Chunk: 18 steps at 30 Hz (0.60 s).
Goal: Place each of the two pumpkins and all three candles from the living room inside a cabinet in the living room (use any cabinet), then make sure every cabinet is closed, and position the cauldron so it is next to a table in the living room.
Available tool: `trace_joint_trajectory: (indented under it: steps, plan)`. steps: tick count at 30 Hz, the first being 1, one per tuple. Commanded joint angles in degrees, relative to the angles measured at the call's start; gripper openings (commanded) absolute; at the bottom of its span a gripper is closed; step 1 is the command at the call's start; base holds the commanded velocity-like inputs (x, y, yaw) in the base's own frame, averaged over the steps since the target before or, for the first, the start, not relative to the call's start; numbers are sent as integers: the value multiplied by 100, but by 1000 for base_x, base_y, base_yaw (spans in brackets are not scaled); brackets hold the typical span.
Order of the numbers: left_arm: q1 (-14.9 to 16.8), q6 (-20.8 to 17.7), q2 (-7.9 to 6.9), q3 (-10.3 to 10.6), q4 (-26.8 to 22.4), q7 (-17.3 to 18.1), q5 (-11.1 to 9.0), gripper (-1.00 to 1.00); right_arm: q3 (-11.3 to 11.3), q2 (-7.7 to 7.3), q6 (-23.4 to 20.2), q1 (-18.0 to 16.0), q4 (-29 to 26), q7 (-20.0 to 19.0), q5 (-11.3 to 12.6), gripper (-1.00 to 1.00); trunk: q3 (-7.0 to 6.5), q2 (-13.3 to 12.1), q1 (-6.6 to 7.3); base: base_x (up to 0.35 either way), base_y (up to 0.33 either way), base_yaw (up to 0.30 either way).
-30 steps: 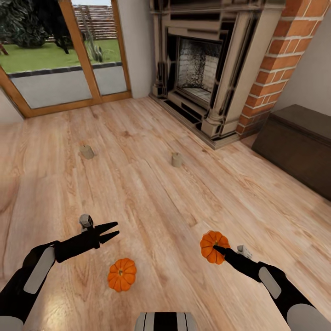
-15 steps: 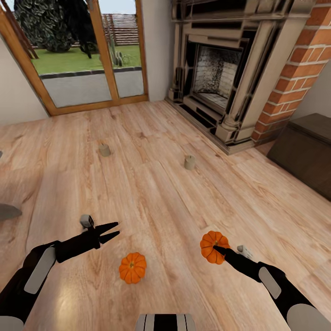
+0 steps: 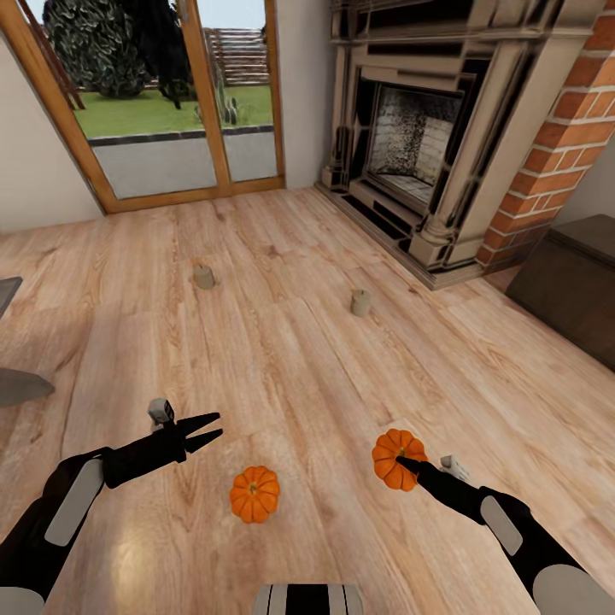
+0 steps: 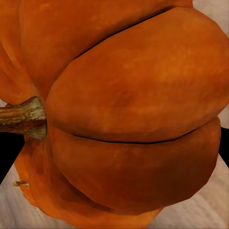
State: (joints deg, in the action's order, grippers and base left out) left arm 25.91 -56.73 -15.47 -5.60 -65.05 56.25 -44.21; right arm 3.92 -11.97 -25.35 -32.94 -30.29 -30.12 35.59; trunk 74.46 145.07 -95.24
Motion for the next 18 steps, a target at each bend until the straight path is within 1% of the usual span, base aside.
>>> trace_joint_trajectory:
  steps: [1,11,14,18]
  plan:
    - [2,-22,0,-3,2,17,2,100,21,2,-49,-2,-3,-3,35,-100,4,2,1,0,45,0]
    - [2,-22,-4,-3,5,17,-5,100,21,2,-49,-2,-3,-3,35,-100,4,2,1,0,8,0]
    - [6,-22,-8,-6,15,17,-2,100,21,-9,-49,-2,-3,-18,35,-100,-62,-2,9,0,0,0]
    - [5,-18,-7,-10,42,14,14,100,28,-19,-62,-2,-12,-271,35,-100,-151,-8,19,0,0,0]
